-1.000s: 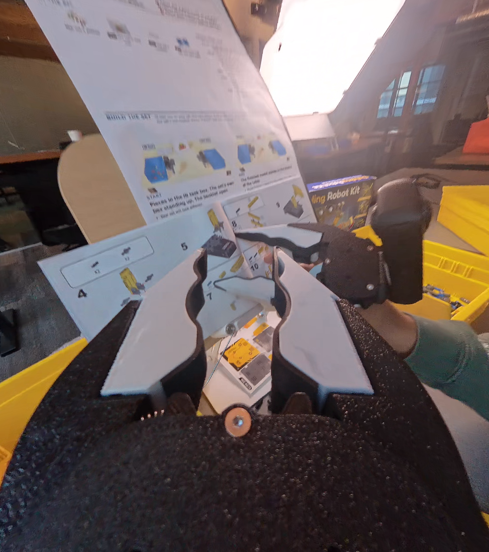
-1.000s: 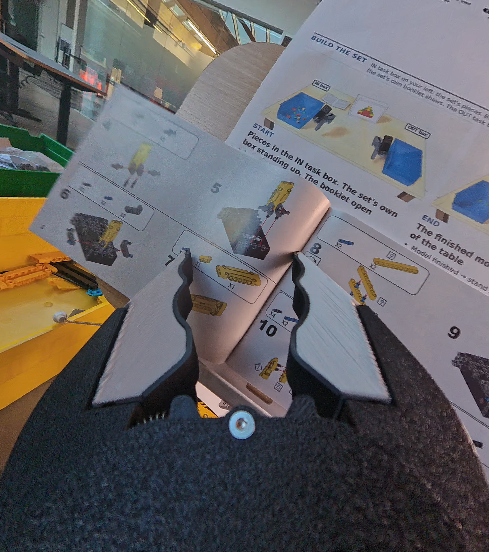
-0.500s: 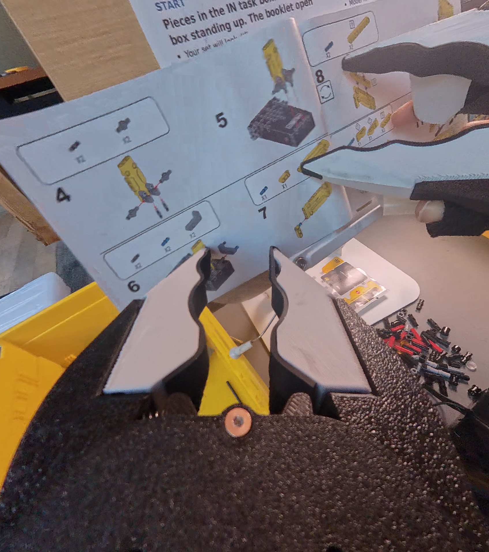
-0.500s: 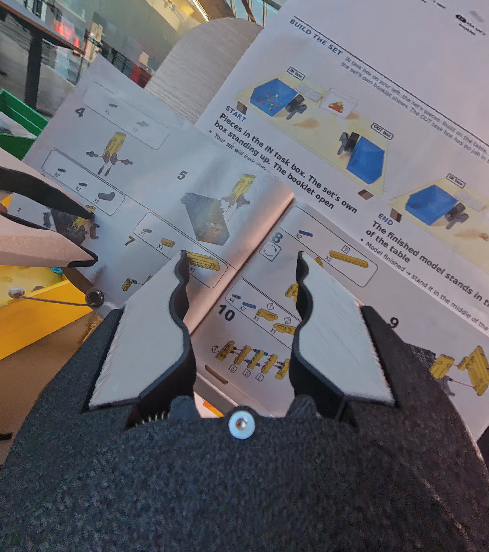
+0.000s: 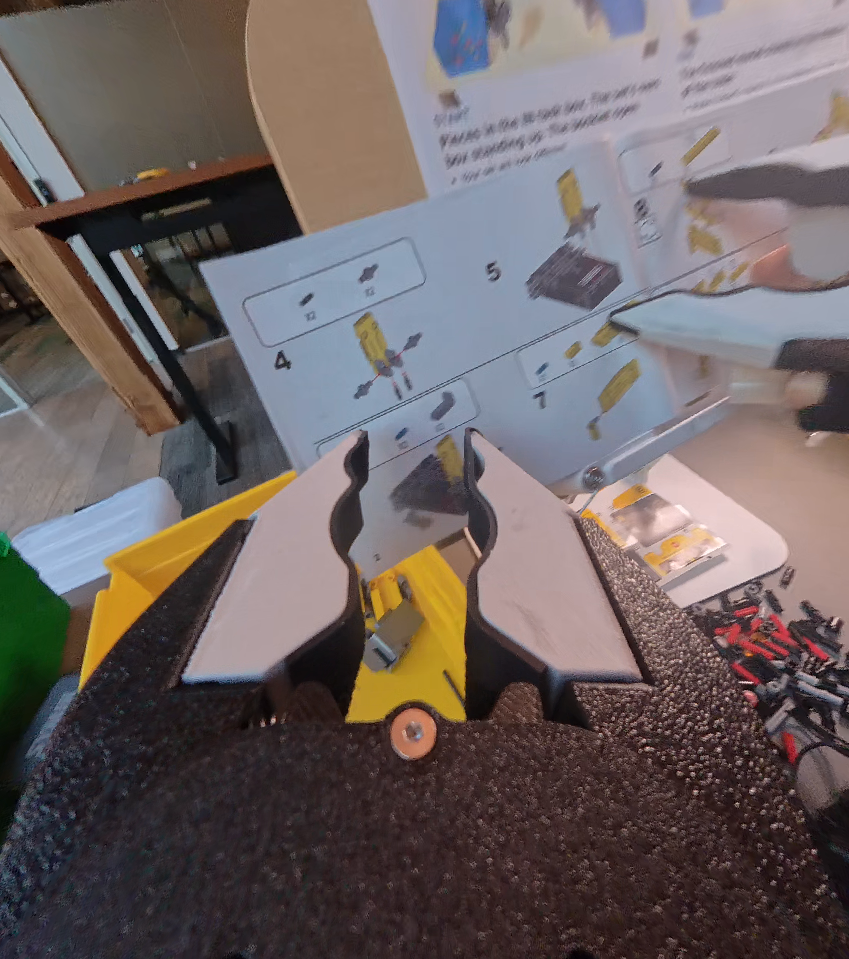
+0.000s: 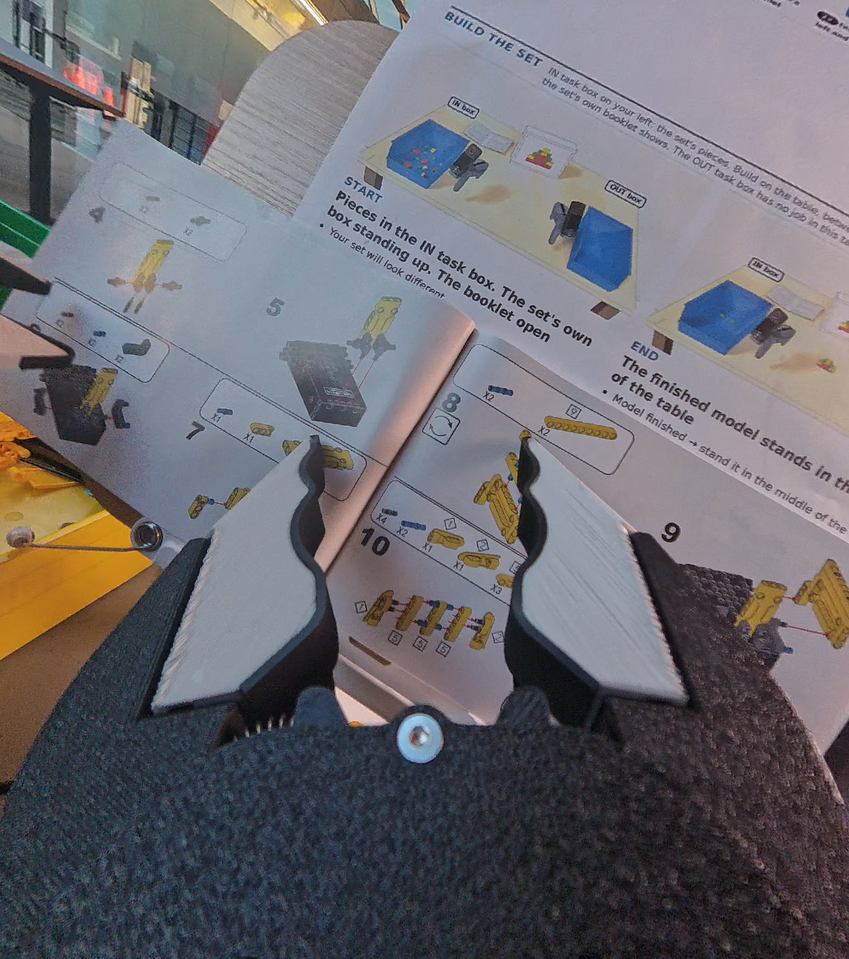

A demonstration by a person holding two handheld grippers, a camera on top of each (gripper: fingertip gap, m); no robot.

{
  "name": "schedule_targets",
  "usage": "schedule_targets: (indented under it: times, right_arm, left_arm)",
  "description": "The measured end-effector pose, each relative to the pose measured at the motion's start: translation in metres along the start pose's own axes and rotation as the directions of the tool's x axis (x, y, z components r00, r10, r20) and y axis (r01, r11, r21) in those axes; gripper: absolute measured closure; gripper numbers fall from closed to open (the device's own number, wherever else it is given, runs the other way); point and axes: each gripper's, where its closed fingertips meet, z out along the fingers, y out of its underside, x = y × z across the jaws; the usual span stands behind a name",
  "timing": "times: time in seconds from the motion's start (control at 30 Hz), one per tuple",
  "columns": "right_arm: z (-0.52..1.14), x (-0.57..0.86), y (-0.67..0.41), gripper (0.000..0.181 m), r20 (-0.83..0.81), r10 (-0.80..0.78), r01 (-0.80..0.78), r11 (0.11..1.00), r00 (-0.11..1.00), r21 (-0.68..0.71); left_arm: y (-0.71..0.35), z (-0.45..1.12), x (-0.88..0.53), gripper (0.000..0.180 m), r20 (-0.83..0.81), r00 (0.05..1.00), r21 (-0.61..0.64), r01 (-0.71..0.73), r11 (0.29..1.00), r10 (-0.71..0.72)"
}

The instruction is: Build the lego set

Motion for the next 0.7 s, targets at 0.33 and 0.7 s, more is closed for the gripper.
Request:
schedule_targets:
  times: [0.33, 0.7]
  right_arm:
    - [-0.007, -0.008, -0.009, 0.101, 0.055, 0.078, -0.080, 0.997, 0.995, 0.019]
    - [-0.001, 0.009, 0.011, 0.107, -0.101, -0.067, 0.063, 0.997, 0.993, -0.041]
  left_arm:
    - [0.017, 0.026, 0.048, 0.156, -0.105, 0.993, -0.024, -0.060, 0.998, 0.057]
    - [0.017, 0.006, 0.046, 0.147, -0.172, 0.984, -0.099, -0.067, 0.993, 0.049]
